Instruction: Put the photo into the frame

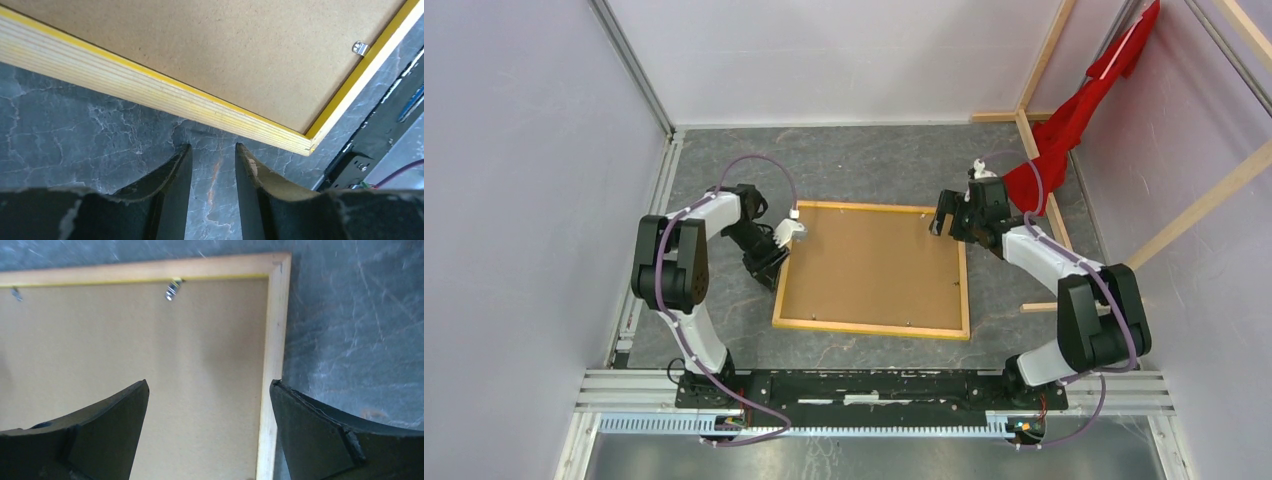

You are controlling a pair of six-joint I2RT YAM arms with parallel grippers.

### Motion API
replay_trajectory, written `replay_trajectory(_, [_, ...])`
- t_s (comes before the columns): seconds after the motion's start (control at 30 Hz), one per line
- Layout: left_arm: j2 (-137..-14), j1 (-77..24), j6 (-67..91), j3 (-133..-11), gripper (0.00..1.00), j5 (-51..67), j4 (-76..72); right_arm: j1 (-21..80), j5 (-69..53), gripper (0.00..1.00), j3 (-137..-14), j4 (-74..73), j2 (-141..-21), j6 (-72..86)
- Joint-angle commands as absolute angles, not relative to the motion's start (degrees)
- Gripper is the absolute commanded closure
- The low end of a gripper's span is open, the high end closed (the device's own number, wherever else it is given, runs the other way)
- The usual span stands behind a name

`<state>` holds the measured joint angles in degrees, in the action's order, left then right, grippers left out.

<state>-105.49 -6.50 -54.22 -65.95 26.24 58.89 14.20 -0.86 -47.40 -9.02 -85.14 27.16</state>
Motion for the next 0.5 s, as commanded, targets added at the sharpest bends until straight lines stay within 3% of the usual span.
replay_trajectory(0.0, [-107.4,-4.3,-55.6,-67.6,0.56,28.9,60.2,14.4,0.8,0.02,-51.3,-7.3,-83.2,26.5])
replay_trajectory(0.17, [-111.2,-0.5,-49.3,-77.9,0.54,38.8,61.8,19.4,-5.2,0.02,-51.5,-0.5,-82.3,30.7])
replay_trajectory(0.3, [-115.0,-0.5,-46.4,-80.4,0.53,47.7,61.9,27.3,-7.7,0.02,-55.4,3.8,-88.0,33.7])
replay_trajectory(0.47, [-118.7,-0.4,-42.9,-79.7,0.55,47.5,58.6,34.9,-11.2,0.05,-61.2,10.5,-97.0,37.4])
